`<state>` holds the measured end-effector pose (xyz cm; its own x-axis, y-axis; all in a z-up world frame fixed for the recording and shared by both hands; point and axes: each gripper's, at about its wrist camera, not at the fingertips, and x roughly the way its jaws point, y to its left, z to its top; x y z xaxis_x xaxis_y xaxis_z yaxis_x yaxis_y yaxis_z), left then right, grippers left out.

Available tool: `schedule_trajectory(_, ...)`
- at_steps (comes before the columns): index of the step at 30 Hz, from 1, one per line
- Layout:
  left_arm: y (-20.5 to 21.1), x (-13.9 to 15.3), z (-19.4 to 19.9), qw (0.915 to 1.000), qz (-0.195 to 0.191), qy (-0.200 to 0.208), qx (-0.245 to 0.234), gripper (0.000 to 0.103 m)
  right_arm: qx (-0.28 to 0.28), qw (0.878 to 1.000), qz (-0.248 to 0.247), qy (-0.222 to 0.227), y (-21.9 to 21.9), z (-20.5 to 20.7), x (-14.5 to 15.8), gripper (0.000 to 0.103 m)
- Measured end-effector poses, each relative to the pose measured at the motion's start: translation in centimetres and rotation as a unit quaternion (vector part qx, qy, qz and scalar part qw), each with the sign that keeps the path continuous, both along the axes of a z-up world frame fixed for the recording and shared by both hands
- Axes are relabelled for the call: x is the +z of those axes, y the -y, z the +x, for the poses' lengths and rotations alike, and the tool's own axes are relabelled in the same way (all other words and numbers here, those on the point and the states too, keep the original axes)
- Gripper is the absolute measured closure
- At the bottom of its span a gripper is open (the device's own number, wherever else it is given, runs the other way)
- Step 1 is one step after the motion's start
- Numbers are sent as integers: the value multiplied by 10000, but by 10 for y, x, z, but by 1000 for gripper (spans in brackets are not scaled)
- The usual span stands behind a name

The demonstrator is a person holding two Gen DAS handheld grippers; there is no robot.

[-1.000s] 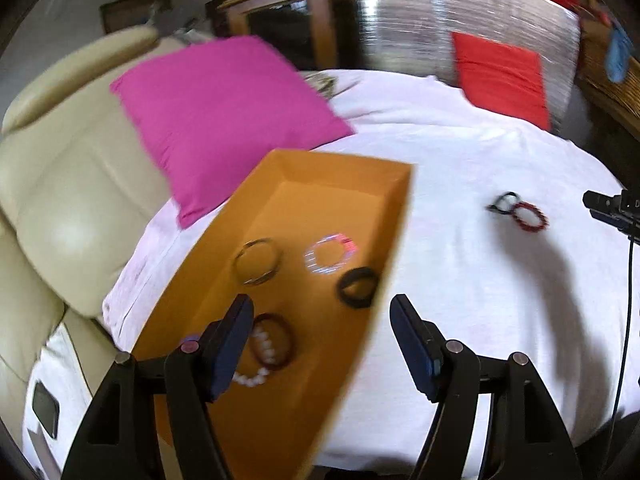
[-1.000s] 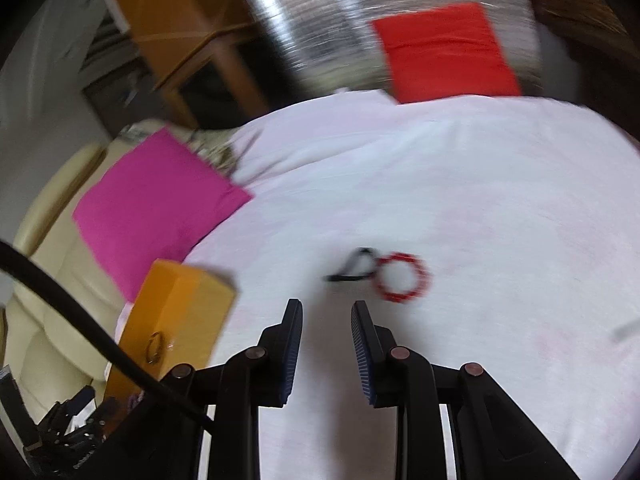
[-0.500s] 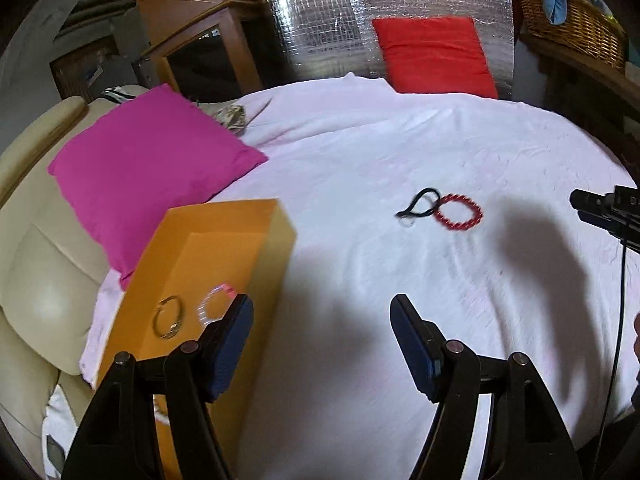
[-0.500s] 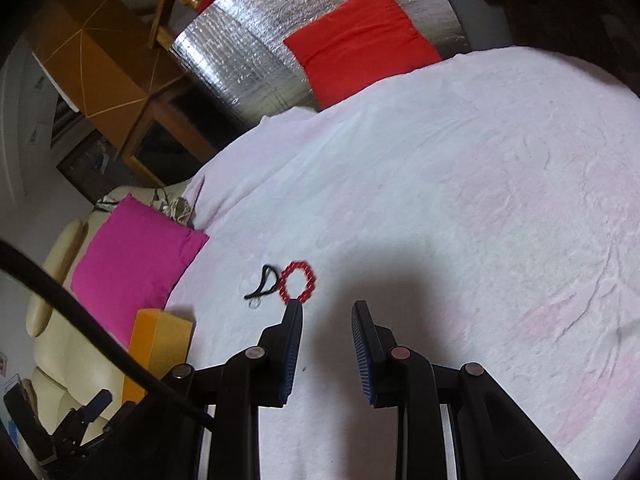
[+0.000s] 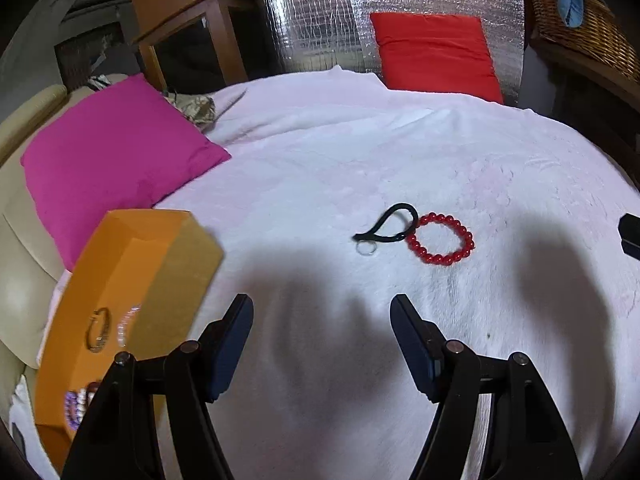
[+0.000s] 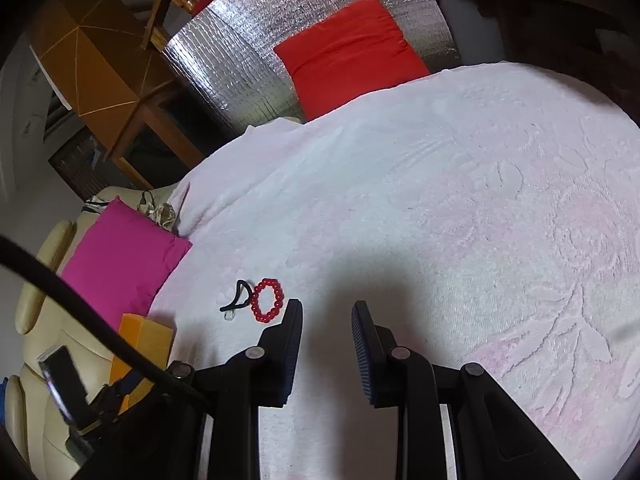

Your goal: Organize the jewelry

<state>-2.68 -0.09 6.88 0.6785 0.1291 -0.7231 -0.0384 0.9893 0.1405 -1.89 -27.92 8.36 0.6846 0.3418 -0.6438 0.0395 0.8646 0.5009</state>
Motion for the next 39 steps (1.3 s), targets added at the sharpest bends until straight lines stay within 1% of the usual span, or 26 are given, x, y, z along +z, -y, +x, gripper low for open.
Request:
schedule_trajectory(3,-3,-7,10,9999,-110,-27,121,31,39,10000,13,-36,-2,6,-3,75)
schedule_trajectory(8,-16,-15,19,9994,-176,-22,281,31,133,9998,-87,-136,-17,20,-10,75)
schedule_trajectory(13,-29,-23,31,9987,-295,-182,365,31,392,9986,-295,-214,-44,35,-20,75)
schedule_trajectory(15,-34,-22,36,9985,-338,-179,392,31,572,9972,-449,-197,-60,43,-25,75)
schedule_trajectory(17,-38,-20,40,9985,-300,-158,429,31,732,9952,-619,-205,-74,50,-31,75)
schedule_trajectory(21,-48,-19,50,9979,-363,-240,470,31,930,9925,-739,-294,-94,63,-43,75)
schedule_trajectory(24,-53,-21,55,9973,-411,-322,515,31,981,9909,-867,-322,-105,72,-49,75)
schedule_trajectory(31,-55,-26,64,9963,-523,-468,503,31,893,9893,-1028,-527,-122,99,-62,75)
schedule_trajectory(33,-55,-28,66,9961,-531,-492,499,31,897,9883,-1123,-510,-129,103,-63,75)
schedule_trajectory(34,-55,-29,66,9961,-539,-502,490,31,887,9875,-1204,-504,-133,104,-64,76)
schedule_trajectory(36,-54,-30,67,9962,-530,-505,470,31,845,9860,-1356,-479,-137,106,-64,83)
schedule_trajectory(37,-53,-30,67,9963,-511,-512,459,31,833,9847,-1456,-466,-139,106,-65,89)
schedule_trajectory(38,-53,-31,67,9964,-502,-520,453,31,820,9831,-1577,-443,-140,105,-65,92)
schedule_trajectory(39,-52,-31,67,9964,-492,-523,445,31,819,9821,-1642,-425,-141,105,-65,92)
